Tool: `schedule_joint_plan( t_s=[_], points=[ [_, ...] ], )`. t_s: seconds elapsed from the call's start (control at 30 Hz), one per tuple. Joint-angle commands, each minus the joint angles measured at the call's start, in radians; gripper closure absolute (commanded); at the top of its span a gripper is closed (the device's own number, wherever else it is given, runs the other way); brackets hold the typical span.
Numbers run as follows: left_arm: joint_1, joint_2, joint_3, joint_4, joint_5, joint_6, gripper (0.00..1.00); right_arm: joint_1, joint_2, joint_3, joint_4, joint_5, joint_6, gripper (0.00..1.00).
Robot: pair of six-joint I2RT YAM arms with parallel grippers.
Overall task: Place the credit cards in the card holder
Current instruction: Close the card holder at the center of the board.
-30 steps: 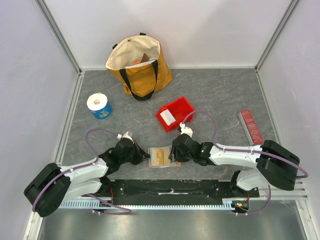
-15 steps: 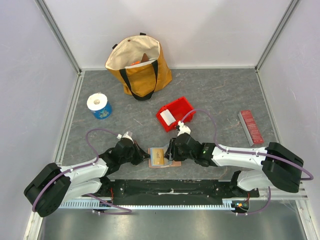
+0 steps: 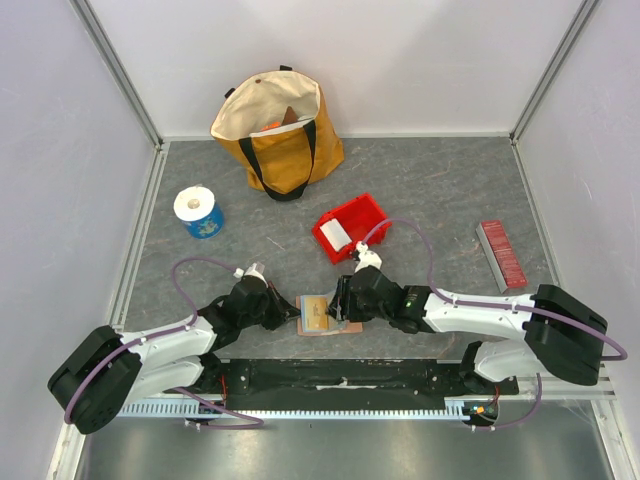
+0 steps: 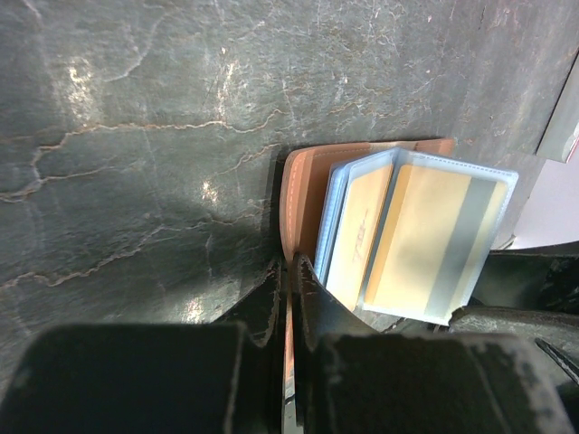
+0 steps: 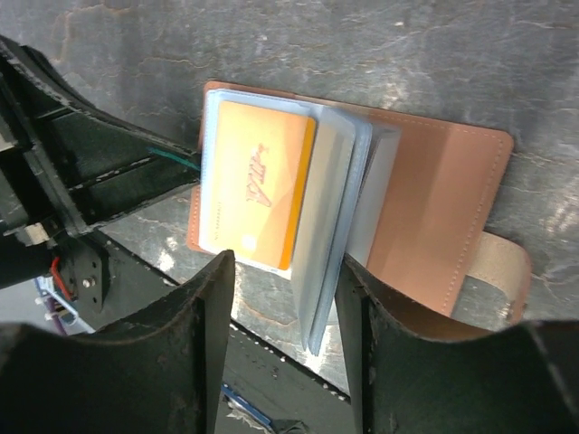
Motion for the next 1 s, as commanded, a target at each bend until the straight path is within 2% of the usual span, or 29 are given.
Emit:
schedule_joint_plan(
  t_s=[0.0,0.13,0.4,0.5,0.73,0.97],
  points=[
    [-0.003,-0.002,0.013,-0.015,0.009,0.020,0.98,0.005,-0.044,0.037,-0.070,0.104,-0.002,0.43],
    [-0.002,-0.009,0.022,-0.031,0.008,0.026,0.98,0.002,-0.123,0.030,-0.151,0.205,-0.011,0.37],
    [-0.002,-0.025,0.047,-0.068,0.008,0.040,0.98,0.000,-0.176,0.072,-0.353,0.328,-0.017,0.38],
    [-0.002,-0.038,0.051,-0.084,0.001,0.045,0.98,0.000,-0.167,0.091,-0.399,0.324,-0.035,0.38],
    [0.000,-0.048,0.064,-0.107,0.000,0.060,0.98,0.000,-0.069,0.106,-0.415,0.298,-0.040,0.50],
    [-0.002,-0.052,0.073,-0.120,0.001,0.071,0.98,-0.001,-0.051,0.112,-0.415,0.292,-0.031,0.60]
  ],
)
